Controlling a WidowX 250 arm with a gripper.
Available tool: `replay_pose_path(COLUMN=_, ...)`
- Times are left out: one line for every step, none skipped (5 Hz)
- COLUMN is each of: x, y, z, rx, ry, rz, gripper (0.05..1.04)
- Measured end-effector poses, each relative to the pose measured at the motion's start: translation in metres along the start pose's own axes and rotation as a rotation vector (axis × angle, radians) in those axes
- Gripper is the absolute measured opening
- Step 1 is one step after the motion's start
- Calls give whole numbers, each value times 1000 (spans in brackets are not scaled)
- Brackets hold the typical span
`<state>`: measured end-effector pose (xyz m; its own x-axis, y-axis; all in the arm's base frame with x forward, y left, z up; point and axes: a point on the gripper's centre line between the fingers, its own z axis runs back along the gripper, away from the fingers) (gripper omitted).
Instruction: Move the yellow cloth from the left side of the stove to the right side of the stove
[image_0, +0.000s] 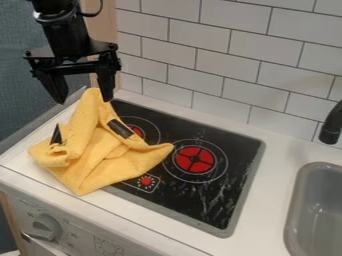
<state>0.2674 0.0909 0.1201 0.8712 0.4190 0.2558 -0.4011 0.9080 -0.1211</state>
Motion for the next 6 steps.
replay_pose_path(x=-4, y=2, z=-5, rx=6, ry=23, rz=10, gripper=998)
replay_pose_path(x=-5, y=7, z=-11, rx=45, ry=36, rz=58, gripper=998)
replay_pose_path(x=-10, y=6, z=-36, rx=82, ry=63, rz=96, gripper=998)
replay_pose_path(x=-11, y=16, z=-62, rx=148, ry=82, rz=132, gripper=998)
replay_pose_path(x=-15, y=18, z=-85, rx=150, ry=121, rz=150, gripper=998)
replay_pose_path(x=-10, y=19, z=-96, rx=158, ry=144, rz=164, gripper=998)
